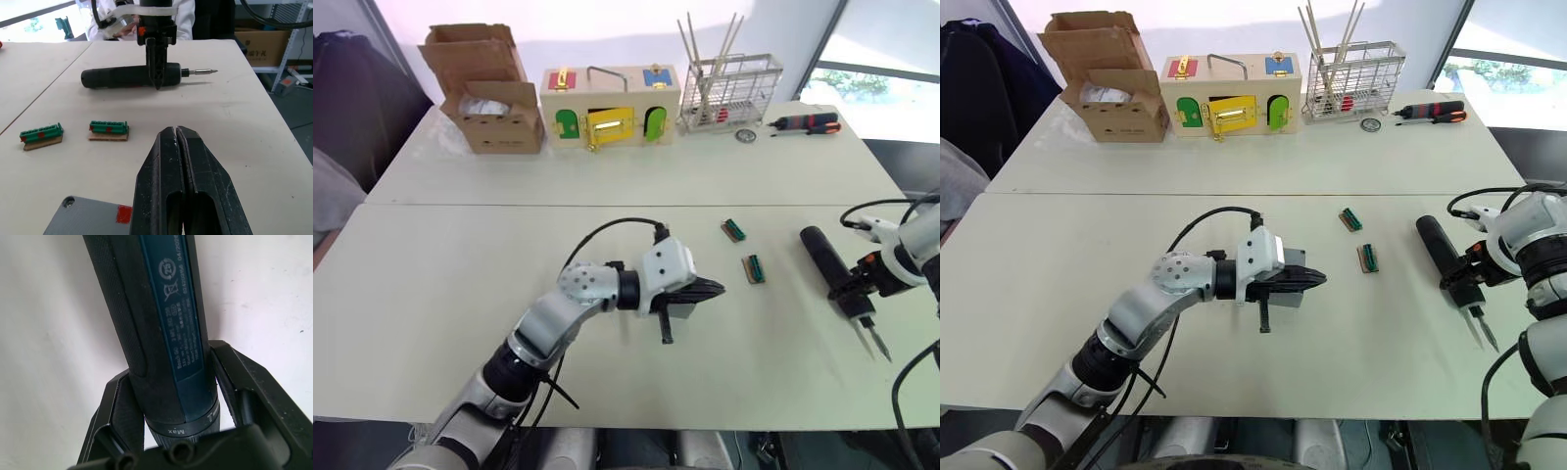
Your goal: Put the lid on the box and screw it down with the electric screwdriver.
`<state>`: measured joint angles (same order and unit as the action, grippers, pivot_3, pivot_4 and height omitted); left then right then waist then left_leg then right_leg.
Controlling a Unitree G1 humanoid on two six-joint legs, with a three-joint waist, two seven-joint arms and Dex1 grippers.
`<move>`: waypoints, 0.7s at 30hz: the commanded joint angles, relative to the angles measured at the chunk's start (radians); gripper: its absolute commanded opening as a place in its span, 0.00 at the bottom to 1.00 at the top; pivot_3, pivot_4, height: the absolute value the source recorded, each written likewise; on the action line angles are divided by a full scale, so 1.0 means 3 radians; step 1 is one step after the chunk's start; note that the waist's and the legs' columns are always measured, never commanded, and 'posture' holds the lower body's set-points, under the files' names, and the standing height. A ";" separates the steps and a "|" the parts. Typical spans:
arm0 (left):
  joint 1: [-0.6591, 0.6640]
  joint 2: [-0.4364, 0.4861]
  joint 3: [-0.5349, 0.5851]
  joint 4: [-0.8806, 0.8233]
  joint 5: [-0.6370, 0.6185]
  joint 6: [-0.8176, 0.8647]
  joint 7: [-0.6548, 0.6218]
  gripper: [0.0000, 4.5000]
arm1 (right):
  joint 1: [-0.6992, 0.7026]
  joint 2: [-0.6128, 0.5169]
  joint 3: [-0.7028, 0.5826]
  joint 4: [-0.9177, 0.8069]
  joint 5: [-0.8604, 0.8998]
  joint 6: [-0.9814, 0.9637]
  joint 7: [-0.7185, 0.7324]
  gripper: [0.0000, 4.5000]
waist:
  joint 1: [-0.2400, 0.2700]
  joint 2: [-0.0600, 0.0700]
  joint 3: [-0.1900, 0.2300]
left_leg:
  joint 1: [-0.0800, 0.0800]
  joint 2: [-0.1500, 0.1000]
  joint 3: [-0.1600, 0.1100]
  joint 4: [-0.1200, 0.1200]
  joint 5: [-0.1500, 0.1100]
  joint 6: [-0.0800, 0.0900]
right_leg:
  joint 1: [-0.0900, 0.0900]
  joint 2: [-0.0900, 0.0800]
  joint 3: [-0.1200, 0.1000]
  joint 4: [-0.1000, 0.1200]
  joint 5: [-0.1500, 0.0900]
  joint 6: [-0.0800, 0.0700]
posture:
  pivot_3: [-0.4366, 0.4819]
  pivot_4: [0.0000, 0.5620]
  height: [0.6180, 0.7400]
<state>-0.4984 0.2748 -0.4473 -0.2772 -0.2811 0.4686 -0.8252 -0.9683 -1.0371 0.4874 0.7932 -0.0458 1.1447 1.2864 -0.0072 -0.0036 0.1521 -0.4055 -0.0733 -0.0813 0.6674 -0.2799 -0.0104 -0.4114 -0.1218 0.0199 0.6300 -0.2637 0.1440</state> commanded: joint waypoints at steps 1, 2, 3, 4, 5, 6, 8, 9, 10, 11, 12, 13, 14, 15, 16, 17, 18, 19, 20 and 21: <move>-0.0018 0.0081 0.0267 -0.0093 -0.0171 0.0057 -0.0055 0.00 | -0.0353 -0.0066 -0.0668 -0.0127 0.0156 -0.0098 -0.0384 0.41 | -0.0017 0.0019 0.0006 | -0.0002 0.0000 0.0001 -0.0001 0.0000 0.0000 | -0.0005 0.0000 0.0002 0.0002 0.0000 0.0000 | 0.48 0.27 0.92; -0.0034 0.0147 0.0374 -0.0067 -0.0231 0.0084 -0.0097 0.00 | -0.0381 -0.0084 -0.1003 -0.0324 0.0266 -0.0093 -0.0562 0.41 | -0.0013 0.0036 0.0008 | -0.0009 -0.0001 0.0003 -0.0002 0.0000 0.0000 | -0.0016 -0.0003 0.0004 0.0005 0.0000 0.0000 | 0.48 0.27 0.92; -0.0070 0.0194 0.0444 -0.0041 -0.0261 0.0116 -0.0119 0.00 | -0.0357 -0.0051 -0.1455 -0.0570 0.0441 -0.0127 -0.0752 0.41 | -0.0011 0.0043 0.0011 | -0.0018 -0.0002 0.0010 -0.0006 0.0001 -0.0001 | -0.0033 -0.0006 0.0008 0.0009 0.0000 0.0000 | 0.48 0.27 0.92; -0.0098 0.0245 0.0495 -0.0020 -0.0277 0.0136 -0.0146 0.00 | -0.0283 0.0090 -0.2004 -0.0866 0.0640 -0.0242 -0.1020 0.41 | -0.0010 0.0045 0.0011 | -0.0026 -0.0001 0.0015 -0.0011 0.0001 -0.0002 | -0.0050 -0.0008 0.0008 0.0016 0.0000 0.0000 | 0.48 0.27 0.92; -0.0120 0.0291 0.0532 -0.0004 -0.0291 0.0146 -0.0168 0.00 | -0.0168 0.0325 -0.2572 -0.1239 0.0831 -0.0427 -0.1325 0.41 | -0.0017 0.0043 0.0013 | -0.0036 0.0000 0.0015 -0.0013 0.0003 -0.0005 | -0.0065 -0.0007 0.0007 0.0022 0.0000 0.0001 | 0.48 0.27 0.92; -0.0141 0.0322 0.0556 0.0020 -0.0267 0.0111 -0.0170 0.00 | -0.0050 0.0654 -0.3115 -0.1685 0.1036 -0.0612 -0.1614 0.41 | -0.0024 0.0043 0.0013 | -0.0040 0.0003 0.0013 -0.0014 0.0004 -0.0007 | -0.0070 -0.0004 0.0004 0.0023 0.0000 0.0001 | 0.48 0.27 0.92; -0.0183 0.0354 0.0631 0.0097 -0.0209 0.0013 -0.0128 0.00 | 0.0138 0.1253 -0.3798 -0.2479 0.1367 -0.0779 -0.2044 0.41 | -0.0024 0.0041 0.0014 | -0.0039 0.0002 0.0002 -0.0016 0.0005 -0.0008 | -0.0079 0.0001 0.0002 0.0048 0.0000 0.0001 | 0.48 0.27 0.92; -0.0208 0.0374 0.0684 0.0146 -0.0224 0.0026 -0.0129 0.00 | 0.0243 0.1494 -0.3914 -0.2818 0.1451 -0.0809 -0.2223 0.41 | -0.0011 0.0041 0.0013 | -0.0038 0.0004 -0.0003 -0.0009 0.0004 -0.0008 | -0.0080 0.0000 -0.0001 0.0059 0.0000 0.0001 | 0.48 0.27 0.92; -0.0226 0.0417 0.0681 0.0152 -0.0239 0.0058 -0.0175 0.00 | 0.0399 0.1792 -0.3998 -0.3180 0.1550 -0.0938 -0.2407 0.41 | 0.0013 0.0038 0.0011 | -0.0038 0.0004 -0.0007 -0.0010 0.0006 -0.0010 | -0.0081 0.0000 -0.0003 0.0062 0.0000 0.0000 | 0.48 0.27 0.92; -0.0231 0.0462 0.0675 0.0142 -0.0255 0.0098 -0.0220 0.00 | 0.0579 0.2076 -0.4009 -0.3526 0.1642 -0.1051 -0.2558 0.41 | 0.0040 0.0031 0.0007 | -0.0039 0.0002 -0.0016 -0.0009 0.0010 -0.0017 | -0.0077 -0.0001 -0.0007 0.0063 0.0000 0.0000 | 0.48 0.27 0.92; -0.0227 0.0501 0.0676 0.0136 -0.0271 0.0144 -0.0246 0.00 | 0.0816 0.2456 -0.3925 -0.3914 0.1714 -0.1174 -0.2751 0.41 | 0.0058 0.0028 0.0006 | -0.0038 0.0001 -0.0019 -0.0006 0.0010 -0.0017 | -0.0074 -0.0001 -0.0008 0.0063 0.0000 0.0000 | 0.48 0.27 0.92; -0.0212 0.0528 0.0679 0.0130 -0.0278 0.0160 -0.0255 0.00 | 0.1034 0.2723 -0.3782 -0.4211 0.1777 -0.1277 -0.2840 0.41 | 0.0064 0.0027 0.0005 | -0.0038 0.0000 -0.0021 -0.0005 0.0010 -0.0018 | -0.0070 -0.0001 -0.0007 0.0063 0.0000 0.0000 | 0.48 0.27 0.92; -0.0203 0.0540 0.0689 0.0130 -0.0283 0.0170 -0.0256 0.00 | 0.1179 0.2876 -0.3666 -0.4392 0.1817 -0.1336 -0.2901 0.41 | 0.0066 0.0028 0.0005 | -0.0036 -0.0002 -0.0022 -0.0003 0.0010 -0.0018 | -0.0067 -0.0002 -0.0005 0.0063 0.0000 0.0000 | 0.48 0.27 0.92; -0.0184 0.0531 0.0702 0.0121 -0.0297 0.0195 -0.0235 0.00 | 0.1316 0.3019 -0.3556 -0.4545 0.1909 -0.1345 -0.2943 0.41 | 0.0062 0.0030 0.0007 | -0.0035 -0.0008 -0.0020 -0.0002 0.0011 -0.0018 | -0.0065 -0.0004 0.0000 0.0063 0.0000 0.0000 | 0.48 0.27 0.92; -0.0166 0.0514 0.0707 0.0106 -0.0314 0.0217 -0.0221 0.00 | 0.1420 0.3111 -0.3475 -0.4644 0.2005 -0.1332 -0.2982 0.41 | 0.0057 0.0032 0.0008 | -0.0035 -0.0013 -0.0012 0.0000 0.0011 -0.0017 | -0.0067 -0.0008 0.0006 0.0063 0.0000 0.0000 | 0.48 0.27 0.92; -0.0152 0.0492 0.0702 0.0096 -0.0323 0.0242 -0.0202 0.00 | 0.1514 0.3176 -0.3394 -0.4729 0.2076 -0.1349 -0.3013 0.41 | 0.0054 0.0033 0.0009 | -0.0035 -0.0015 -0.0008 0.0002 0.0011 -0.0017 | -0.0067 -0.0010 0.0010 0.0063 0.0000 0.0000 | 0.48 0.27 0.92; -0.0138 0.0487 0.0709 0.0086 -0.0333 0.0257 -0.0199 0.00 | 0.1580 0.3216 -0.3318 -0.4789 0.2121 -0.1372 -0.3054 0.41 | 0.0051 0.0034 0.0009 | -0.0035 -0.0018 -0.0006 0.0002 0.0011 -0.0016 | -0.0068 -0.0012 0.0011 0.0063 0.0000 0.0000 | 0.48 0.27 0.92; -0.0136 0.0478 0.0685 0.0083 -0.0313 0.0265 -0.0189 0.00 | 0.1653 0.3200 -0.3241 -0.4825 0.2102 -0.1432 -0.3063 0.41 | 0.0041 0.0034 0.0009 | -0.0035 -0.0017 -0.0007 0.0001 0.0011 -0.0016 | -0.0069 -0.0012 0.0010 0.0064 0.0000 0.0000 | 0.48 0.27 0.92; -0.0135 0.0477 0.0656 0.0077 -0.0297 0.0274 -0.0190 0.00 | 0.1734 0.3143 -0.3142 -0.4851 0.2053 -0.1478 -0.3037 0.41 | 0.0038 0.0034 0.0009 | -0.0035 -0.0016 -0.0009 -0.0002 0.0011 -0.0016 | -0.0071 -0.0011 0.0009 0.0065 0.0000 0.0000 | 0.48 0.27 0.92; -0.0132 0.0460 0.0637 0.0055 -0.0320 0.0311 -0.0192 0.00 | 0.1878 0.3033 -0.3006 -0.4887 0.1996 -0.1510 -0.2932 0.41 | 0.0037 0.0033 0.0009 | -0.0034 -0.0015 -0.0011 -0.0005 0.0011 -0.0016 | -0.0072 -0.0010 0.0007 0.0065 0.0000 0.0000 | 0.48 0.27 0.92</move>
<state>-0.5358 0.4170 -0.2561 -0.2190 -0.3652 0.5555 -0.8849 -0.4281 -0.0939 -0.4528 -0.5975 0.5462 0.7414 0.3752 0.0038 0.0064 0.1547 -0.4153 -0.0773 -0.0855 0.6652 -0.2766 -0.0153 -0.4329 -0.1243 0.0212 0.6496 -0.2636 0.1440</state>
